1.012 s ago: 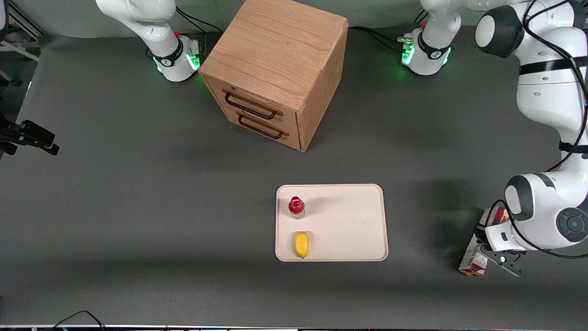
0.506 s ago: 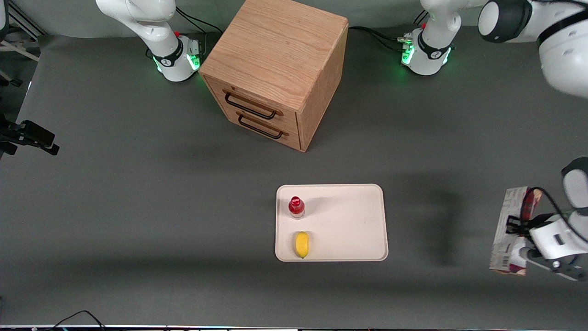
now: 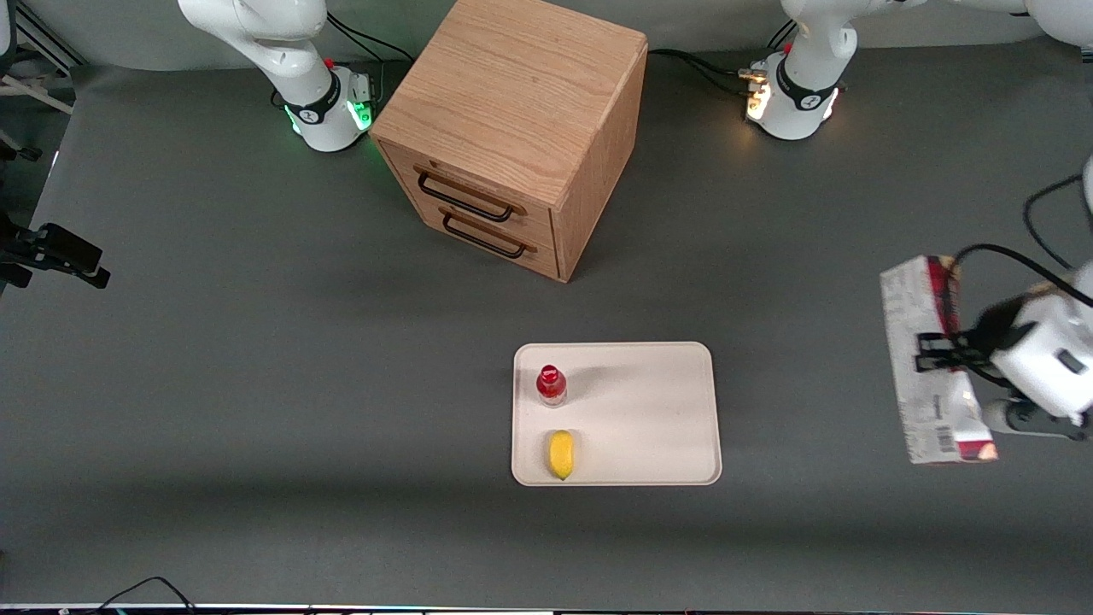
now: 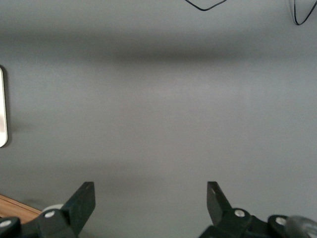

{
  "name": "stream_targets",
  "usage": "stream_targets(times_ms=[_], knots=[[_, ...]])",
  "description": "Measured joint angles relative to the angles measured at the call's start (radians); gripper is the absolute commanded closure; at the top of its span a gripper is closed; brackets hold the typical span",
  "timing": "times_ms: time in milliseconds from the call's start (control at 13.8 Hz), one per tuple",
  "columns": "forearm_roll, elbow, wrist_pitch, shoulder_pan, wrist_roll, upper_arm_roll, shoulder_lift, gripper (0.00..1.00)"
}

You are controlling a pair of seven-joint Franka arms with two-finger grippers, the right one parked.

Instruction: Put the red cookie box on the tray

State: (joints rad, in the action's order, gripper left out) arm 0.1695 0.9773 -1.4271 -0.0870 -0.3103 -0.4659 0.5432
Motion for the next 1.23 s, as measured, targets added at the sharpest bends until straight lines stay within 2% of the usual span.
stream_targets(times_ms=[217, 578, 940, 1012, 1084, 1229], knots=[[0.065, 0.126, -0.105, 0.014, -0.131, -0.119, 0.015, 1.0], [0.097, 0.354, -0.419, 0.019, -0.154, -0.143, 0.116, 1.0], [0.295, 0.442, -0.695, 0.019, -0.209, -0.146, 0.297, 1.0], [0.327, 0.442, -0.713, 0.019, -0.214, -0.146, 0.325, 0.75], [0.342, 0.442, -0.722, 0.018, -0.215, -0.146, 0.341, 0.01], [0.353, 0.44, -0.73, 0.015, -0.216, -0.146, 0.348, 0.0]])
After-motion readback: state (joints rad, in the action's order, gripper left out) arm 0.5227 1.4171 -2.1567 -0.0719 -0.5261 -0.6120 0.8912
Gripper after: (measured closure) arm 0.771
